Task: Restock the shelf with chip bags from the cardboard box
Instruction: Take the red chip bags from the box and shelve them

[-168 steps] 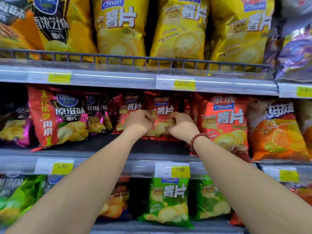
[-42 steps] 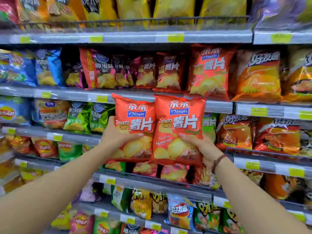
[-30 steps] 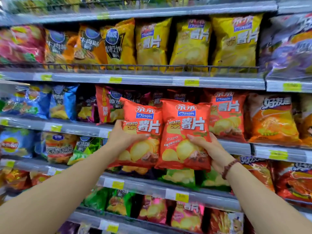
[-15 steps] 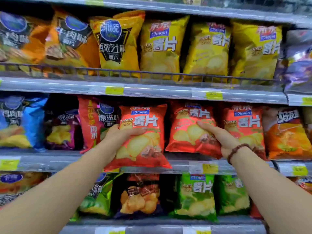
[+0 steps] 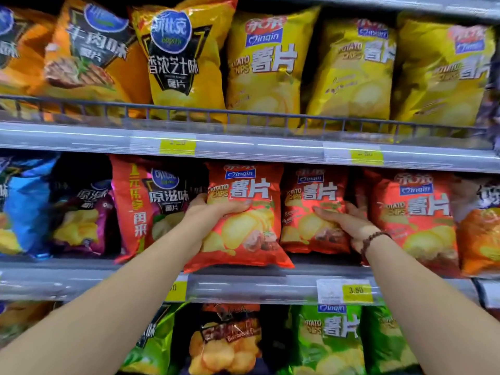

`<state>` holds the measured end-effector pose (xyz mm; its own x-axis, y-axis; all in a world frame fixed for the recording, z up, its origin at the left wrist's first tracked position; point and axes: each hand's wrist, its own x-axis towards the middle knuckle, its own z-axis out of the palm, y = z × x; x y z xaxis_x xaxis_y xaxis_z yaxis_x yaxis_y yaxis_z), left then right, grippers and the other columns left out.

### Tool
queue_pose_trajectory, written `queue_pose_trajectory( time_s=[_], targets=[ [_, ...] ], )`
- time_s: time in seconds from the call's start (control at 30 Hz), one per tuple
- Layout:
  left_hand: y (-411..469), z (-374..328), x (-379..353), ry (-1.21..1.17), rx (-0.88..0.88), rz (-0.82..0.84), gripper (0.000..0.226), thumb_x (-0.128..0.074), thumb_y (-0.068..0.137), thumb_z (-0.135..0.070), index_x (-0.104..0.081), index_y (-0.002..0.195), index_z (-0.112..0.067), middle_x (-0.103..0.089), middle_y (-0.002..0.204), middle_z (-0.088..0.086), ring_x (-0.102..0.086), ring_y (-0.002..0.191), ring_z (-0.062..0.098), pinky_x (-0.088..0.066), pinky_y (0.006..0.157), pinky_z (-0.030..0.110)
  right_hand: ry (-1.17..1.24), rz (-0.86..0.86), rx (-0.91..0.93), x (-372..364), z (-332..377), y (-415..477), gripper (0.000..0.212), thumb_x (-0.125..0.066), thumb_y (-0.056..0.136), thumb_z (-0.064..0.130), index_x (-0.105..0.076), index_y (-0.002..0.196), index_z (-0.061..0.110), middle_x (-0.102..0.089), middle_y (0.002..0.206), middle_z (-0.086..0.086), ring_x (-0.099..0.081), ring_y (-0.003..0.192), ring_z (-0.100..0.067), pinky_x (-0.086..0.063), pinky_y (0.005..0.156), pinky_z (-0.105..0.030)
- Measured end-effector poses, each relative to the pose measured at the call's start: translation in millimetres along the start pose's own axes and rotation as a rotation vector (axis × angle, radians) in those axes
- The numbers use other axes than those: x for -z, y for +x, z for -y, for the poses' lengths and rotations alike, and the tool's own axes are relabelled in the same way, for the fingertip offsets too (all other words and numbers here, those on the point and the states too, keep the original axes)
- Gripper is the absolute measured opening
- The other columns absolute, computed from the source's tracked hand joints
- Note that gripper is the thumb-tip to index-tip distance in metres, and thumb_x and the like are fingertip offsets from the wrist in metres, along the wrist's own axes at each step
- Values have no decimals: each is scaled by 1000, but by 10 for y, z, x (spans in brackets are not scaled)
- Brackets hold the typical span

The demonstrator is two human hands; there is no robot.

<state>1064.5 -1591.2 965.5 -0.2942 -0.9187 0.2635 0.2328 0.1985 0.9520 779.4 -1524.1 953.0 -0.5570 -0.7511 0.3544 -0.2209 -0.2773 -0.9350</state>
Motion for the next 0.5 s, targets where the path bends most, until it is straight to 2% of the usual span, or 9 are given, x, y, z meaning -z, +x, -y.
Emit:
queue_pose_trajectory(
  time_s=[0.03,0.13,0.17,0.23,0.37,0.43,0.5],
  targets=[
    [12,5,-14,6,-1,2,77,-92,52,-14,-54,119,-13,-74,100,9,-74,82,25,-61,71,38,-23,24,0,23,-20,39,115,-93,31,50,-52,131,11,-56,127,7,-62,111,-18,-46,104,-40],
    [23,1,-53,25,-11,0,67,-89,59,-13,-53,116,-17,-74,102,8,-74,84,24,-61,73,38,-66,122,-5,42,-47,67,68,-87,56,33,-62,117,18,-69,115,-1,-66,103,-16,-47,97,-33],
    [22,-6,-67,35,-14,-1,66,-89,60,-13,-53,116,-17,-74,102,8,-74,84,24,-61,73,38,-78,137,-3,52,-52,80,63,-86,58,32,-62,115,21,-70,114,-1,-65,104,-16,-47,99,-34],
    [15,-5,-92,41,-22,-3,65,-88,60,-13,-55,117,-15,-74,102,8,-74,84,24,-61,73,36,-95,158,-12,62,-75,121,75,-87,48,42,-62,117,23,-70,115,1,-64,107,-16,-45,102,-36],
    [-40,-11,-122,76,-4,-9,55,-87,63,-16,-59,111,-15,-74,100,9,-73,82,25,-61,71,37,-231,165,-46,47,-25,95,108,-86,32,63,-57,126,18,-66,122,0,-61,111,-17,-44,97,-30],
    [-58,-45,-146,79,30,14,57,-87,62,-18,-61,112,-13,-75,99,11,-74,78,26,-61,60,35,-385,41,-16,44,31,-4,91,-84,55,53,-51,129,12,-61,127,-6,-58,115,-23,-44,97,-31],
    [-68,-87,-194,98,113,96,70,-90,56,-25,-61,118,-11,-75,100,13,-74,76,28,-59,56,37,-579,-129,119,35,51,-105,76,-76,75,40,-42,136,9,-54,134,-15,-53,122,-31,-42,101,-34]
  ],
)
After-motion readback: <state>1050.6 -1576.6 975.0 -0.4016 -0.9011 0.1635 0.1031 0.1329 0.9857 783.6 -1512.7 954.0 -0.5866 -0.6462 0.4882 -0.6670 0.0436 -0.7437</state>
